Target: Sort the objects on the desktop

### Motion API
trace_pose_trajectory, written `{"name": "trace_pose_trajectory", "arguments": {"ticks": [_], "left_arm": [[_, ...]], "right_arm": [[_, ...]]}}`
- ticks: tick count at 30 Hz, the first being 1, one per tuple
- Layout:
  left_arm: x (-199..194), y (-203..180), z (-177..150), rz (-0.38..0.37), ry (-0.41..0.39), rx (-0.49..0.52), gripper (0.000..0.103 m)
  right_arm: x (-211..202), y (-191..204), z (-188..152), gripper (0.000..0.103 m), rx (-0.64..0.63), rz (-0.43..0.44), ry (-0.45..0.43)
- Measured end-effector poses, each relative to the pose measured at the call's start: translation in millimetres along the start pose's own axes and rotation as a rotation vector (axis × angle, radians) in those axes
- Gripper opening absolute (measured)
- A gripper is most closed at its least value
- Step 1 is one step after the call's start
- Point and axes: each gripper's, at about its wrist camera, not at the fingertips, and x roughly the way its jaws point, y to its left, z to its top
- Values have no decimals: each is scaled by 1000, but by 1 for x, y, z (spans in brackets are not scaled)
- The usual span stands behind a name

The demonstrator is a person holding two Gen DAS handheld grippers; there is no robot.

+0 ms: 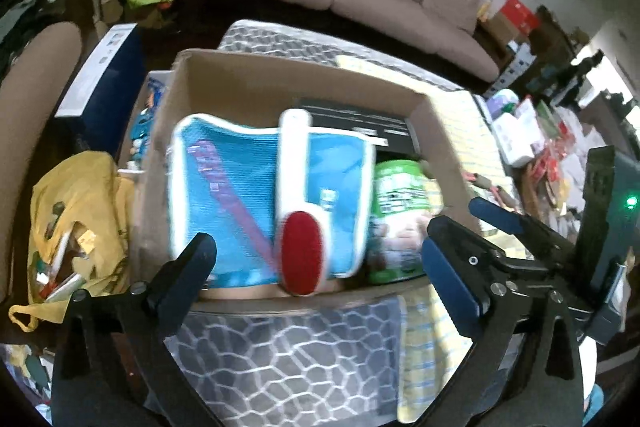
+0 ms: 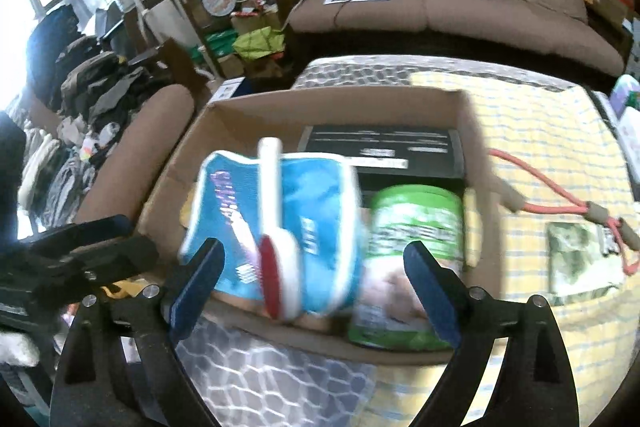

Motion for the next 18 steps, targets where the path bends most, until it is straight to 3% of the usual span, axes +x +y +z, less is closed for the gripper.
{"name": "trace_pose_trajectory", "arguments": {"ticks": [4,8,18], "left_arm": [[3,-43,-11,-3,-38,56,103],[11,-87,-24,-2,-69,88,103],[53,-168,-72,59,-81,128,103]], "right_arm": [[-23,-35,-13,93,7,-64,-14],[-47,-76,-29,102,21,-125,-33],[-85,-180,-80,102,126,-234,-46]]}}
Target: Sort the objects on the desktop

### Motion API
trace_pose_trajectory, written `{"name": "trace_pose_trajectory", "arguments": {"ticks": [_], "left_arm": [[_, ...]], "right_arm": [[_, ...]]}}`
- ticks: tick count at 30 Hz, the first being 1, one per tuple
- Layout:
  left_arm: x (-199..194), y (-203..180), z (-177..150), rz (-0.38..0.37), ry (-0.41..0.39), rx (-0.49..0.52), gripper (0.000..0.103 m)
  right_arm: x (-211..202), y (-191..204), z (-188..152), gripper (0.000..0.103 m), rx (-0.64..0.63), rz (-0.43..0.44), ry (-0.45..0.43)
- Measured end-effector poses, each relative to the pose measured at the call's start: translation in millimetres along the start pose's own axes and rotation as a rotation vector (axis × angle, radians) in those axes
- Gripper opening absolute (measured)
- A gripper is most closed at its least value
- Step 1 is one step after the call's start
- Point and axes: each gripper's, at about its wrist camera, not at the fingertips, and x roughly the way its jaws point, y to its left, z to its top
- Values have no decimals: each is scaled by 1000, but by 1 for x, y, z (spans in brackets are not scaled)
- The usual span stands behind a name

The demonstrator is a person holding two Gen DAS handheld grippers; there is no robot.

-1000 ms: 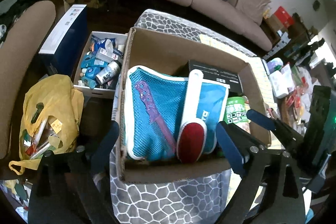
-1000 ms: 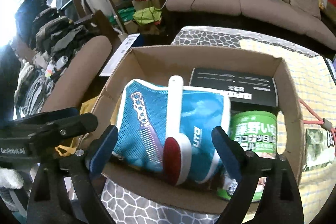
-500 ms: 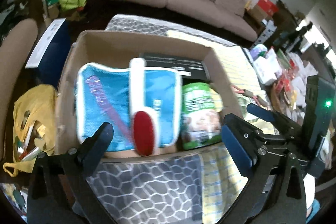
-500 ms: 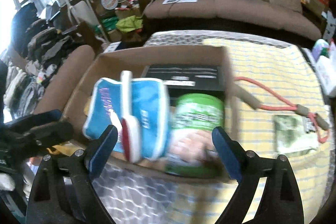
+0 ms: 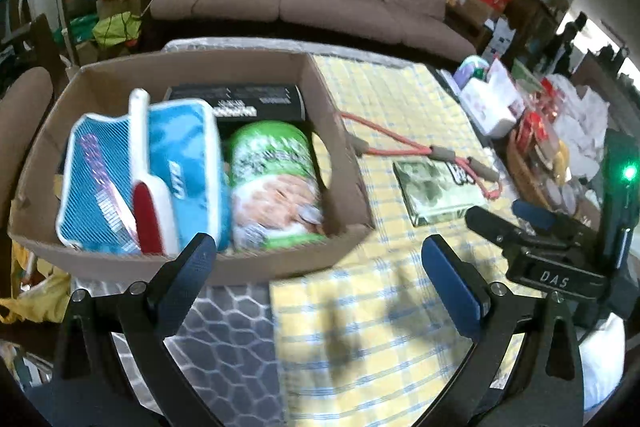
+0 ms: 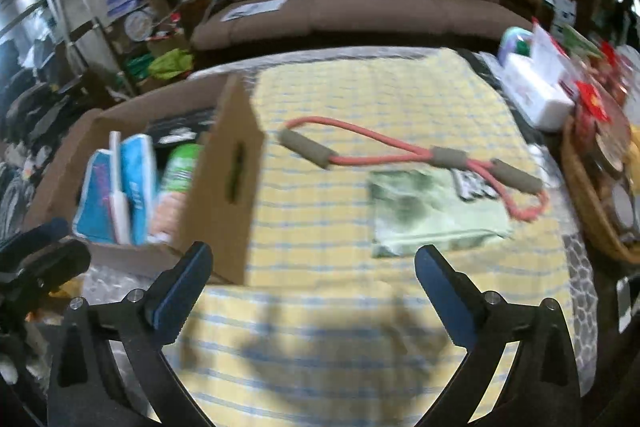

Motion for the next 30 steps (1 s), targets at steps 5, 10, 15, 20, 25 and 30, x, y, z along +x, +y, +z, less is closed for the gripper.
{"name": "trace_pose_trajectory", "arguments": {"ticks": [5,10,15,20,25,30], "left_arm": [[20,-23,-17,33,-13,-31,103],[35,-42,-37,115,-55,-16,103],[58,-59,-56,170,-48,-13,103],[81,-70,-72,204,-32,-7,103],[99,-71,-78,248,-29,-8,103],[114,-69,-80,287,-25,-19,103]], "right_arm": [[5,-32,-20,102,-1,-48,9],[13,-57,-39,102,6,-75,10],[29,-72,-55,102,5,-95,28],[46,-76,-67,102,-19,-73,63],[57,-75,-70,102,-72,-90,69],[65,-75,-68,102,-83,-102,72]]}}
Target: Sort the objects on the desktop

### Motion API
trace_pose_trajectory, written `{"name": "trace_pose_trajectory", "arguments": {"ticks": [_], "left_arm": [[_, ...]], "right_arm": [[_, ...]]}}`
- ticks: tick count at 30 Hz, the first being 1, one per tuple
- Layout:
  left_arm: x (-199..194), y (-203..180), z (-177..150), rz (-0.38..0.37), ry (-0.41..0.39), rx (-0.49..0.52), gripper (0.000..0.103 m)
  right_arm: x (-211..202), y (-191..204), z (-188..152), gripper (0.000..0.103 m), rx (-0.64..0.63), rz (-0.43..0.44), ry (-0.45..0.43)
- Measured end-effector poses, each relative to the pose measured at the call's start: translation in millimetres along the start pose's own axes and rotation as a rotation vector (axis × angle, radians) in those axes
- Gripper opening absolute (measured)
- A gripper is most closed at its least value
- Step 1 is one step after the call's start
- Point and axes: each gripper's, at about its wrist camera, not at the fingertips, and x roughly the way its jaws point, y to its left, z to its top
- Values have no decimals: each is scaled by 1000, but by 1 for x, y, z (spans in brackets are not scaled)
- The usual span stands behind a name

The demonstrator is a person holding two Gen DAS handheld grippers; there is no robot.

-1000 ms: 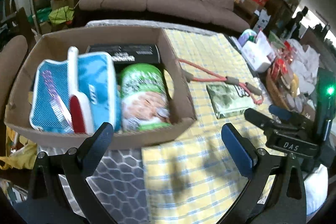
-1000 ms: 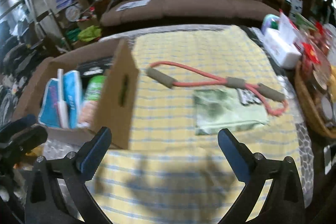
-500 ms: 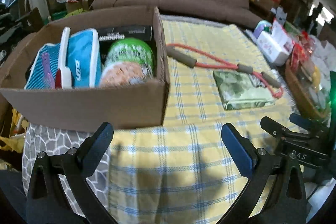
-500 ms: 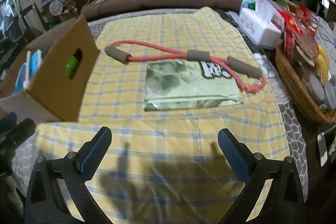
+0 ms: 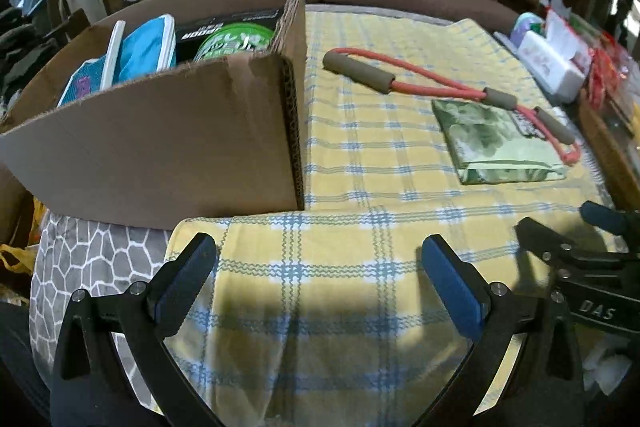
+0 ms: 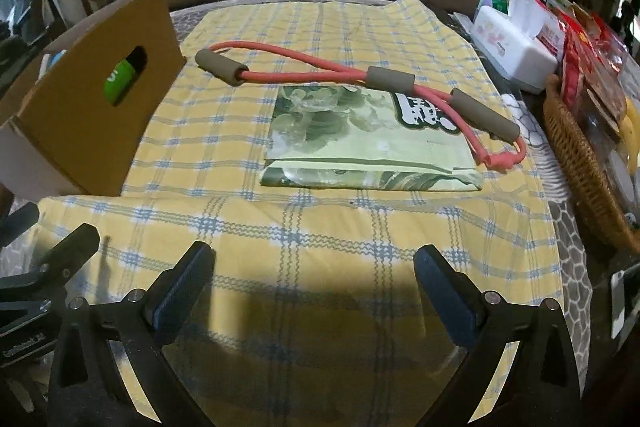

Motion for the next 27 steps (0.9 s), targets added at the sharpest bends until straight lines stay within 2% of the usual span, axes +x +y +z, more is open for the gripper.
{"name": "trace_pose_trajectory", "arguments": {"ticks": [3,10,27], "left_arm": [[8,0,2,24,31,-22,103],[10,1,0,34,26,-31,103],[10,1,2,30,25,-31,103]], "right_arm": [[2,4,1,103,-14,6,-8],[3,4,-3,103,-15,18,-57],[3,3,-3,103,-14,19,-58]]}}
